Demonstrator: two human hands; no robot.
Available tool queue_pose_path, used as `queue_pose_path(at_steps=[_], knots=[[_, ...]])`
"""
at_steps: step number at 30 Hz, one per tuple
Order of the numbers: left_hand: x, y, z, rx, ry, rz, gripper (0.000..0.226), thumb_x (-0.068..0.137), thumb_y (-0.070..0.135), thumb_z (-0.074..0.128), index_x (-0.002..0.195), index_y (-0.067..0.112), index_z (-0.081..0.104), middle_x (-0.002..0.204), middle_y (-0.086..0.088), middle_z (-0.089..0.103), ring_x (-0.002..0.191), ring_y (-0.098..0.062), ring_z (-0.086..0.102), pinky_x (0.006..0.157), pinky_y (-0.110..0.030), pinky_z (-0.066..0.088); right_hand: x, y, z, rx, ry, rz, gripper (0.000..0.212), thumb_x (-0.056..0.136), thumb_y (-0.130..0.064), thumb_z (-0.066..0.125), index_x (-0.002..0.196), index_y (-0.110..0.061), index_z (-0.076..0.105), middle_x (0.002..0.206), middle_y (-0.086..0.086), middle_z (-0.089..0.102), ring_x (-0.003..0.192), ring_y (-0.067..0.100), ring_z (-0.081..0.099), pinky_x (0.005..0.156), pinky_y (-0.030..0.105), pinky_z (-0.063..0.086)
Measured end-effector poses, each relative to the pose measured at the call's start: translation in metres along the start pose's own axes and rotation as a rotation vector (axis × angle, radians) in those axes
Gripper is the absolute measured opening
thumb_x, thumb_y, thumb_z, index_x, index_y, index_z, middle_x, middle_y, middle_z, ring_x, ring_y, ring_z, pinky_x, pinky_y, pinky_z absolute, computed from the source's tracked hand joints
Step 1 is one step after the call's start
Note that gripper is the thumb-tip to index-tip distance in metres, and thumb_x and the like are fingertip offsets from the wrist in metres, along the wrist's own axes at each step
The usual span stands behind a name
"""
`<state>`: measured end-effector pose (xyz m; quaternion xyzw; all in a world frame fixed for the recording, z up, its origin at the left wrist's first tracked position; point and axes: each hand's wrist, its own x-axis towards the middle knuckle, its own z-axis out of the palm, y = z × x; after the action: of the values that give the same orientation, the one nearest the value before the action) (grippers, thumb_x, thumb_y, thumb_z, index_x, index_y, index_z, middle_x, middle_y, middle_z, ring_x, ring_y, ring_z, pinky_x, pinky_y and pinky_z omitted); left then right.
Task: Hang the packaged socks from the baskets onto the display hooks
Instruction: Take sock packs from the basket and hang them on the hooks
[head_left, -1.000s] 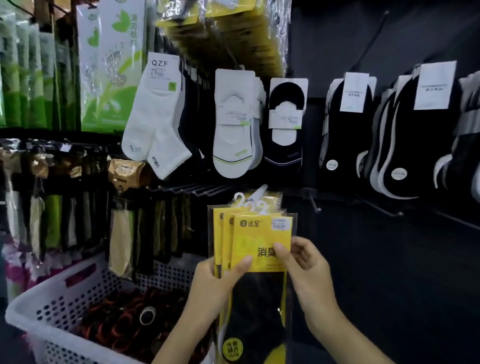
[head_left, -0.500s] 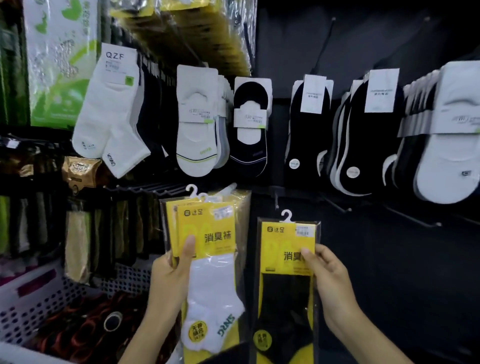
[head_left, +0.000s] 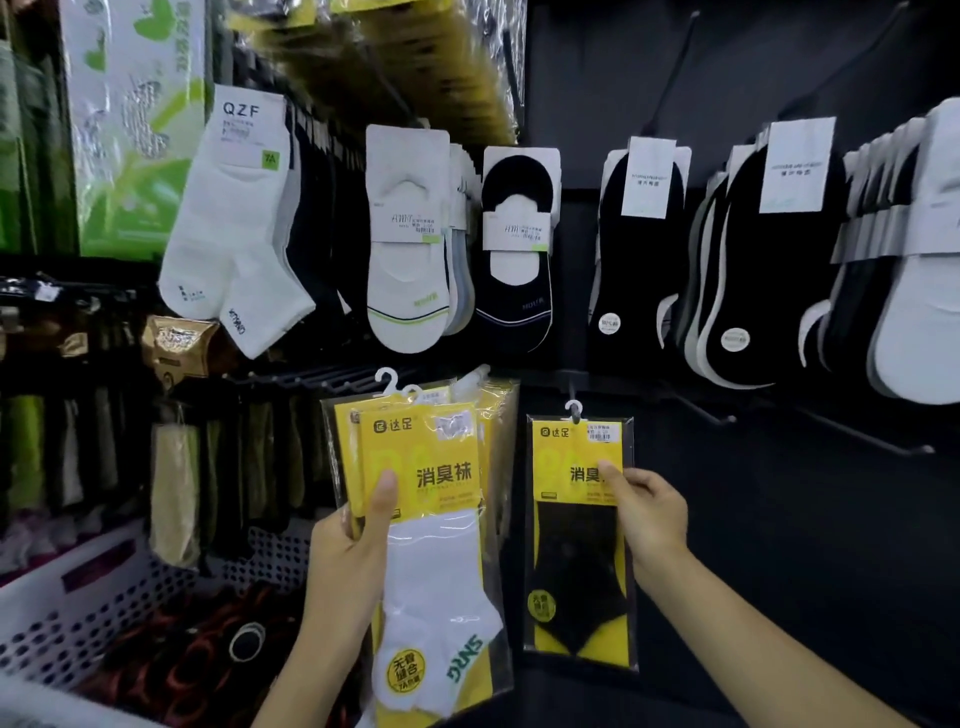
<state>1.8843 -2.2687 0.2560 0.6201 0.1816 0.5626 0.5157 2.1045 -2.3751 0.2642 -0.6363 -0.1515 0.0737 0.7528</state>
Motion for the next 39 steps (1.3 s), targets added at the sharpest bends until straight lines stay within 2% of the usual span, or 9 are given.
queue_pose_path(at_steps=[6,10,15,19,22,27,31,35,39], knots=[[-0.006,-0.007,0.008,-0.048,-0.085,-0.035,0.051,0.089,0.036,0.054,0.039,0.025,0.057,0.037,0.009,0.049,0.034,0.003,0.046,0.038,-0.006,0.032,0.01,0.018,-0.011,-0.023,0.232,0.104,0.012,0.087,-0.015,0.068,0.097,-0.01,0.063,0.105,0.012,0.066,0.096,0.026,0.062,0.089,0.042,0.053],[-0.011,-0.012,0.02,-0.065,-0.163,-0.081,0.046,0.087,0.035,0.056,0.044,0.026,0.065,0.04,0.009,0.057,0.037,0.002,0.053,0.039,-0.007,0.037,-0.021,0.019,-0.016,0.077,0.004,0.085,0.007,0.092,-0.017,0.06,0.095,-0.012,0.063,0.101,0.009,0.066,0.089,0.02,0.062,0.075,0.031,0.053],[-0.017,-0.019,0.033,-0.065,-0.214,-0.145,0.055,0.069,0.055,0.064,0.077,0.001,0.07,0.075,-0.028,0.067,0.066,-0.031,0.066,0.06,-0.037,0.051,-0.073,-0.005,-0.003,0.133,-0.34,-0.021,0.025,0.094,-0.032,0.054,0.1,-0.013,0.068,0.093,0.006,0.074,0.082,0.018,0.07,0.065,0.024,0.056],[-0.026,-0.016,0.039,-0.025,-0.22,-0.062,0.033,0.07,0.048,0.066,0.049,0.022,0.065,0.04,0.003,0.051,0.04,0.0,0.046,0.043,-0.01,0.036,-0.091,-0.023,-0.001,0.156,-0.372,-0.149,0.025,0.08,-0.033,0.066,0.099,-0.016,0.067,0.094,0.003,0.074,0.085,0.012,0.071,0.069,0.024,0.059],[-0.026,-0.02,0.037,0.058,-0.171,-0.019,0.048,0.063,0.053,0.07,0.038,0.021,0.045,0.035,0.009,0.033,0.033,-0.002,0.027,0.038,-0.009,0.023,-0.087,-0.038,-0.007,0.077,-0.34,-0.286,0.023,0.078,-0.028,0.071,0.094,-0.012,0.065,0.088,0.005,0.067,0.074,0.002,0.065,0.063,0.014,0.052],[-0.023,-0.023,0.035,0.082,-0.202,0.007,0.074,0.054,0.061,0.07,0.065,-0.011,0.061,0.049,-0.016,0.052,0.045,-0.013,0.043,0.042,-0.019,0.033,-0.078,-0.053,-0.015,-0.124,-0.45,-0.331,0.017,0.077,-0.036,0.07,0.081,-0.02,0.074,0.083,-0.002,0.074,0.075,0.007,0.068,0.061,0.014,0.053],[-0.023,-0.02,0.035,0.072,-0.225,-0.015,0.06,0.056,0.06,0.071,0.064,0.001,0.067,0.053,-0.016,0.061,0.047,-0.015,0.046,0.042,-0.018,0.034,-0.072,-0.059,-0.017,-0.086,-0.447,-0.315,0.019,0.079,-0.037,0.069,0.075,-0.02,0.074,0.08,-0.005,0.074,0.071,0.005,0.069,0.056,0.013,0.05],[-0.025,-0.016,0.037,0.094,-0.219,-0.026,0.051,0.071,0.051,0.062,0.037,0.019,0.041,0.035,0.008,0.031,0.033,-0.003,0.026,0.037,-0.01,0.02,-0.065,-0.06,-0.013,-0.01,-0.355,-0.276,0.014,0.081,-0.031,0.071,0.074,-0.019,0.075,0.078,-0.005,0.075,0.067,0.003,0.069,0.054,0.012,0.049],[-0.013,-0.019,0.021,0.192,-0.076,0.001,0.057,0.086,0.042,0.054,0.037,0.024,0.032,0.032,0.007,0.022,0.029,-0.006,0.02,0.036,-0.01,0.014,-0.046,-0.074,-0.013,0.055,-0.243,-0.272,0.009,0.082,-0.023,0.072,0.073,-0.022,0.075,0.076,-0.007,0.075,0.065,0.002,0.069,0.054,0.013,0.052]])
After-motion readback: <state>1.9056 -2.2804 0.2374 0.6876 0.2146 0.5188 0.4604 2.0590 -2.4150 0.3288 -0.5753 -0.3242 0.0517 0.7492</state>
